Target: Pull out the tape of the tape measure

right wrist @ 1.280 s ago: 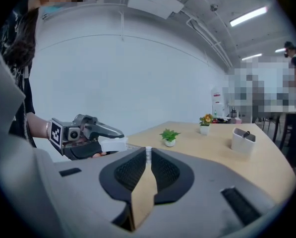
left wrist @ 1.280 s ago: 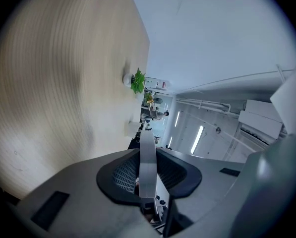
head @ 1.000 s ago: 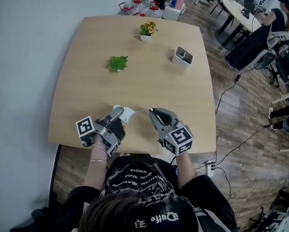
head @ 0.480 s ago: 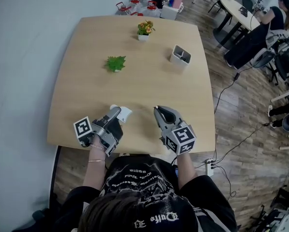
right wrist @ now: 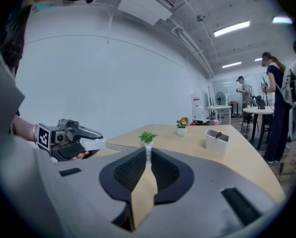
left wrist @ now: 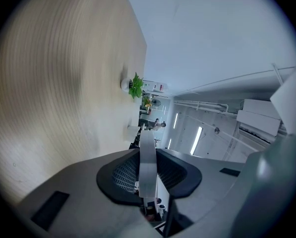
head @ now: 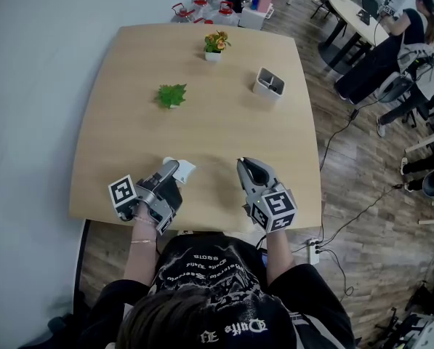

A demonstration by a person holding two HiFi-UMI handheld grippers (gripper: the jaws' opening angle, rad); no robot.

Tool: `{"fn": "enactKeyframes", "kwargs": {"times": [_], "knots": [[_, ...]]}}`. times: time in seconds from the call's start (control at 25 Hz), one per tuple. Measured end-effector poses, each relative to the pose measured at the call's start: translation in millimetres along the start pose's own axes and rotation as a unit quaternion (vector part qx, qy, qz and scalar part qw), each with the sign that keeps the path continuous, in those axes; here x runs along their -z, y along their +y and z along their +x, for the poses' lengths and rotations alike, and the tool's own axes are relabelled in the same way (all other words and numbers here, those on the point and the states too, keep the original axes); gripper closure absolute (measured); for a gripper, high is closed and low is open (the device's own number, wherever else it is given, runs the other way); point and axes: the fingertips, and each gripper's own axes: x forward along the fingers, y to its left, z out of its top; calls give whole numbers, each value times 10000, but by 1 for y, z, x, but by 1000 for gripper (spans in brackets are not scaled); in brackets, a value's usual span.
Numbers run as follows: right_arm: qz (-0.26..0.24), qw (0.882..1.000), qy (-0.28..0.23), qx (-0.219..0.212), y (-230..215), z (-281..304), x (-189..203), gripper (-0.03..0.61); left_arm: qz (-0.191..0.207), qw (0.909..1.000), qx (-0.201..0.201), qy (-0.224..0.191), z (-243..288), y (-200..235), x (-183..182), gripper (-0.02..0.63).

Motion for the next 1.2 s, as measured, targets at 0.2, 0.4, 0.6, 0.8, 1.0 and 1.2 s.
{"fn": "enactKeyframes", "kwargs": {"times": [0.2, 0.4, 0.6, 0.8, 1.0, 1.2], "knots": [[1, 9999, -44, 144, -6, -4, -2, 540, 4, 10000, 15, -40, 1, -2, 0, 518], [-13, 9997, -51, 255, -9, -5, 0, 540, 21, 10000, -3, 20, 1, 0, 1, 518], [32, 9990, -81, 428, -17, -8, 1, 540, 30, 10000, -23, 39, 3, 2, 2, 518], [114, 9983, -144, 557, -34, -23, -5, 540, 55, 10000, -5, -24, -1, -3, 1, 518], [168, 9971, -179, 721, -40, -26, -2, 540, 5, 10000, 10, -59, 0, 0, 1, 518], [249, 9950, -202, 948, -61, -42, -2, 540, -11, 10000, 15, -89, -1, 0, -1, 518]]}}
